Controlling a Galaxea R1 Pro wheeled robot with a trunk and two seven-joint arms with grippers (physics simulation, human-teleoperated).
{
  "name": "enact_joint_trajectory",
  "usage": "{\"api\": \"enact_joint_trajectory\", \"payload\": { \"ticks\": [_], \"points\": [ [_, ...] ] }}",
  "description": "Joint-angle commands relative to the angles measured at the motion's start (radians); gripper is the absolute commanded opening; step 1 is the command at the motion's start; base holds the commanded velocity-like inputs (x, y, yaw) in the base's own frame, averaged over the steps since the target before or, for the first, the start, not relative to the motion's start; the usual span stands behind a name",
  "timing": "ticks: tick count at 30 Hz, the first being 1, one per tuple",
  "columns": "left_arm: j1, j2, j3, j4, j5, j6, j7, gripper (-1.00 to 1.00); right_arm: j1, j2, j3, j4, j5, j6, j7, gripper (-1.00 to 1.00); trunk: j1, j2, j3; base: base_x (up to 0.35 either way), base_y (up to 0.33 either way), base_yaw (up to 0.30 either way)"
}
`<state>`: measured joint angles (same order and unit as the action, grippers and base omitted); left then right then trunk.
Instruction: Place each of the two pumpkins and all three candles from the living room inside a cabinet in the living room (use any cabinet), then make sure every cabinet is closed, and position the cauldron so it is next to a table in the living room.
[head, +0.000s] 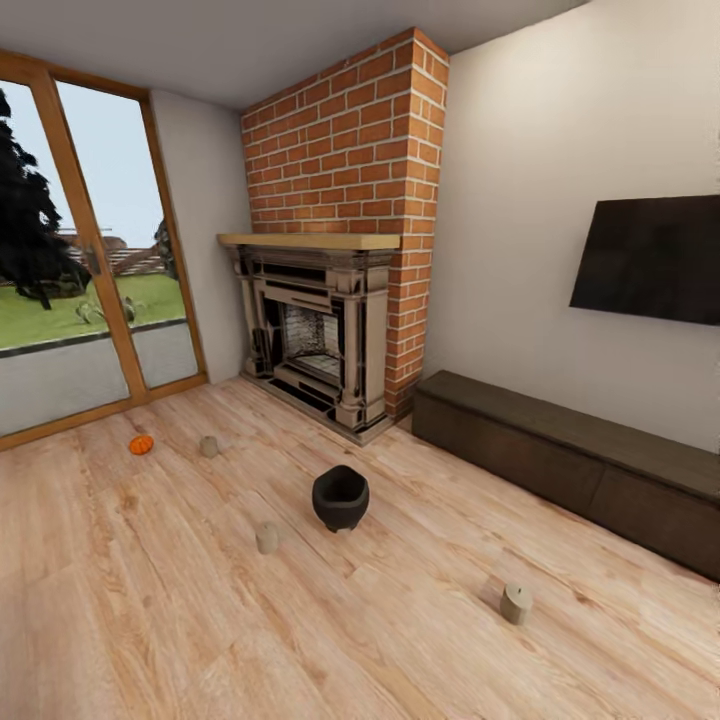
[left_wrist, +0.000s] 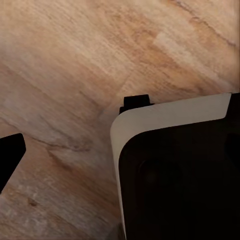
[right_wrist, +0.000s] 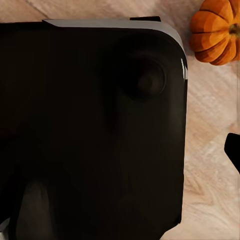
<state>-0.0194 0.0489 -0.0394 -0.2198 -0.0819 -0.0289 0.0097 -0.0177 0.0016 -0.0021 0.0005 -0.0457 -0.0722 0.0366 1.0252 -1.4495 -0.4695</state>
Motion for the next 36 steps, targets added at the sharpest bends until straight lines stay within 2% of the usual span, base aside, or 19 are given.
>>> {"api": "enact_joint_trajectory", "payload": {
  "ticks": [1,14,36],
  "points": [
    [-0.001,0.000,-0.004,0.000,-0.009,-0.003,0.001,1.00,-0.001,0.000,0.000,0.001,-0.005,-0.004,0.003,1.00,0.000,-0.001,-0.001,-0.062,-0.023,-0.015],
    [-0.001,-0.003,-0.004,0.000,-0.009,-0.003,0.001,1.00,-0.001,0.000,0.001,0.001,-0.005,-0.004,0.003,1.00,0.000,-0.001,-0.001,-0.166,-0.074,-0.002],
    [-0.001,-0.005,-0.004,0.000,-0.009,-0.003,0.001,1.00,-0.001,0.000,0.000,0.001,-0.003,-0.030,0.003,1.00,0.000,-0.001,-0.001,-0.258,-0.173,0.000]
  ]
}}
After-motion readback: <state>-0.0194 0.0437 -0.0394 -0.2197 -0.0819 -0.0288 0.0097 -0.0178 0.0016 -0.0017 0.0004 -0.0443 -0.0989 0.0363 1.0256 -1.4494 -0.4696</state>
